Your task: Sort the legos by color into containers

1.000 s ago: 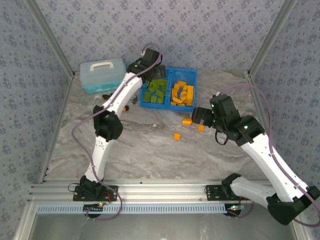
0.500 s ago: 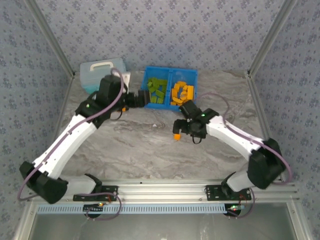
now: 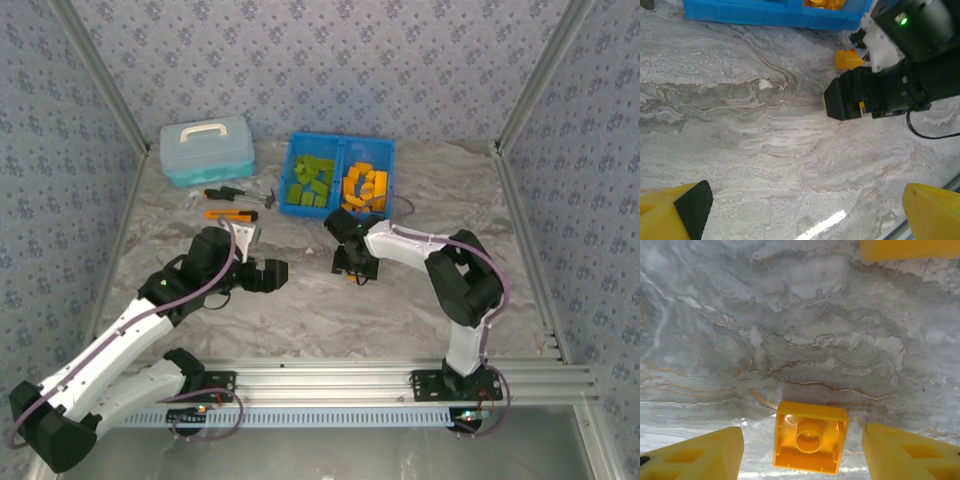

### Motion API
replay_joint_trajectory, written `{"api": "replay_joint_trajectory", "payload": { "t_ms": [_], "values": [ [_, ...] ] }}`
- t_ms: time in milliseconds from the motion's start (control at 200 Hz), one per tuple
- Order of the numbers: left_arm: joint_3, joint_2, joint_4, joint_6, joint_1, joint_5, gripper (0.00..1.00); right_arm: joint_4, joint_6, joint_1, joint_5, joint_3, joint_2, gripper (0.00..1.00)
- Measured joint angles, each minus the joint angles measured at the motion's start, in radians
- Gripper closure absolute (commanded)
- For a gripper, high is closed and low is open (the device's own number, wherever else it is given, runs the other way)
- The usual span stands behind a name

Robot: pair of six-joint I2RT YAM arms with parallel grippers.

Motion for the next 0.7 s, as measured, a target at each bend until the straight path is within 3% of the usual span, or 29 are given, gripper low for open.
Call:
{"api": "replay_joint_trajectory", "payload": {
  "t_ms": [210, 475, 705],
  "values": [
    [0.0, 0.025, 0.012, -0.008, 0.0, -0.023, 0.01, 0.0, 0.034, 0.0, 0.033, -0.008, 0.008, 0.67],
    [0.0, 0.039, 0.024, -0.023, 0.0, -0.03, 0.01, -0.054, 0.022, -0.001, 0.088, 0.02, -0.126, 0.68],
    [0.0, 0.028, 0.034, -0.041, -0.002, -0.034, 0.01, -0.078, -0.12, -0.095, 0.151, 0.342, -0.174, 0.67]
  ]
}}
